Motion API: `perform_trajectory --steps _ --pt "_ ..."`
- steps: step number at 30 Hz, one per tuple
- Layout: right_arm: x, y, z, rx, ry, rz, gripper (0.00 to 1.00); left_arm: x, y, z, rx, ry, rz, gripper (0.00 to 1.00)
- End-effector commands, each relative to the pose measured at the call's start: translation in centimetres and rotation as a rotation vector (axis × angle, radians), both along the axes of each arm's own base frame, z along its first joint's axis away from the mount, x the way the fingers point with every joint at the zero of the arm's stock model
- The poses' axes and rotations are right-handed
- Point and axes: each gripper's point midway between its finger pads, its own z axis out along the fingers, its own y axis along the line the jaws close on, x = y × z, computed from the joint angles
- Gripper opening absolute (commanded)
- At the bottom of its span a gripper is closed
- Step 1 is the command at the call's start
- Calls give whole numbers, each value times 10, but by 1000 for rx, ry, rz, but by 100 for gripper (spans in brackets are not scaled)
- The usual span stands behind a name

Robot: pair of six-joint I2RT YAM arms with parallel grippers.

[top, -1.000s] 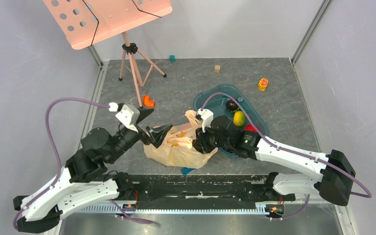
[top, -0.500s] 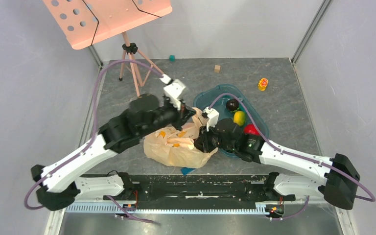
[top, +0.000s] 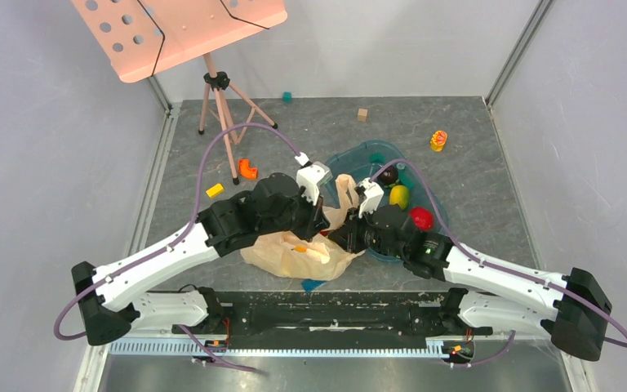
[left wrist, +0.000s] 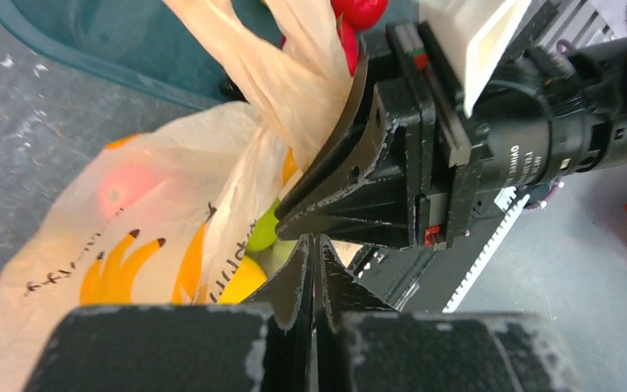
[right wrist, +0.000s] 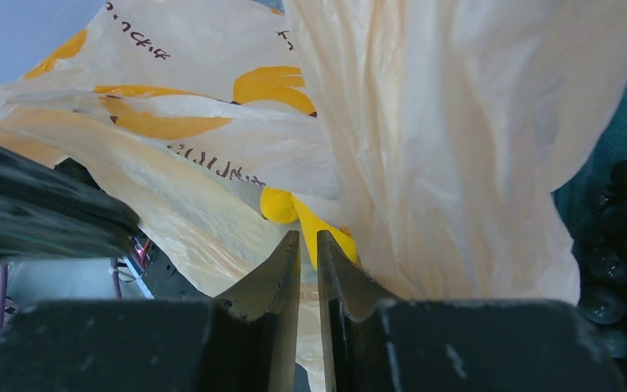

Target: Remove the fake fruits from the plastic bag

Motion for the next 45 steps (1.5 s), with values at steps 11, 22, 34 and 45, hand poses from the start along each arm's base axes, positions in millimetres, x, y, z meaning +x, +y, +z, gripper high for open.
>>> perform_trajectory --steps 11,22,34,45 --pt "5 -1 10 33 -17 -32 15 17 -1 -60 212 11 89 2" --pt "22 -19 -17 -145 -6 -133 13 24 35 -105 467 -35 195 2" --pt "44 -59 -36 -335 -34 -327 12 4 80 -118 448 6 287 2" --pt "42 -38 -7 -221 -128 -217 66 0 85 -115 404 7 301 2"
